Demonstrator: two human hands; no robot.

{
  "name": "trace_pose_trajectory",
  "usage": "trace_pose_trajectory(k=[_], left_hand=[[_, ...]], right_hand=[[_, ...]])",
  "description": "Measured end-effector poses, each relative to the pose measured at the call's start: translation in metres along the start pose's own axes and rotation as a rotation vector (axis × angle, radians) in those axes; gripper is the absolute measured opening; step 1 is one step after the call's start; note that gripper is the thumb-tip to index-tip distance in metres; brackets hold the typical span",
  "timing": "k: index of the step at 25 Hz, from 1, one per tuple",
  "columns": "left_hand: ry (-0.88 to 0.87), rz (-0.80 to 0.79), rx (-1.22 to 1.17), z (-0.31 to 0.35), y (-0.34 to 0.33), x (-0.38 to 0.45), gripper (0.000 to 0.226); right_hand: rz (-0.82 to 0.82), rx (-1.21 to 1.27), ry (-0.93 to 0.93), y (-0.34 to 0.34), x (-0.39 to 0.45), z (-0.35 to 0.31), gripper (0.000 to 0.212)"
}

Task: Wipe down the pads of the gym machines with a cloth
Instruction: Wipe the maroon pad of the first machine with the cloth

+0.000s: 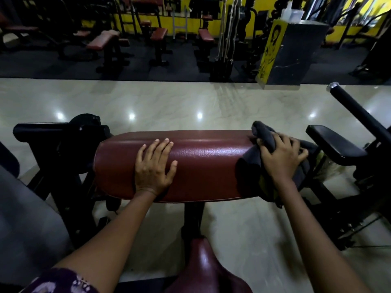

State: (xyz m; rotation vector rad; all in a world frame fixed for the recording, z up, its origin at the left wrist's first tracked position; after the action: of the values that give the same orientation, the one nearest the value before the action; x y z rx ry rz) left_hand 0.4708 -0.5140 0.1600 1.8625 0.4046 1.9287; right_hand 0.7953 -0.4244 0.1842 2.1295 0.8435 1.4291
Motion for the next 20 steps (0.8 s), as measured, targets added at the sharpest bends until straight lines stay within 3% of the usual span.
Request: trace_pose_trajectory(k=[3,6,9,12,15,20], left_hand=[[0.001,0.002,-0.008,0.000,0.000,0.001,0.048],[-0.001,0.003,-0.001,-0.001,0.001,0.000,0.048],[-0.014,0.005,0.008,-0.001,-0.001,-0.002,0.048],[-0.018,0.016,0.014,-0.002,0.000,-0.001,0.048],[-0.021,0.022,0.019,-0.001,0.000,-0.001,0.048],[-0.029,0.034,0.025,-0.001,0.000,-0.001,0.048]], right_hand=[[-0.214,-0.099,0.127,-0.021,0.003,-0.052,0.042],[-0.311,-0.087,0.265,-0.038,-0.017,-0.119,0.041],[-0.264,0.027,0.420,-0.035,-0.043,-0.160,0.045],[-0.165,0.101,0.555,-0.020,-0.042,-0.133,0.052],[-0.026,0.062,0.433,-0.008,-0.011,-0.053,0.050],[0.168,0.116,-0.145,0.004,-0.022,0.064,0.059]])
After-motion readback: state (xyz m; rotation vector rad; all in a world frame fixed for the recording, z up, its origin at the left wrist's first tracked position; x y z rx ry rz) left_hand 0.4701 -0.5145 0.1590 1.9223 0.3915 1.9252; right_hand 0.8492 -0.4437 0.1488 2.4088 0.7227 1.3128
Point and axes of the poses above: each hand's wrist, its own x-axis towards the middle knuckle, its own y-axis out of the back of the hand, z = x × y, the point moved 10 cm from there along x, towards the middle knuckle, and after that the axes turned 11 degrees about z, right-handed, at the moved point
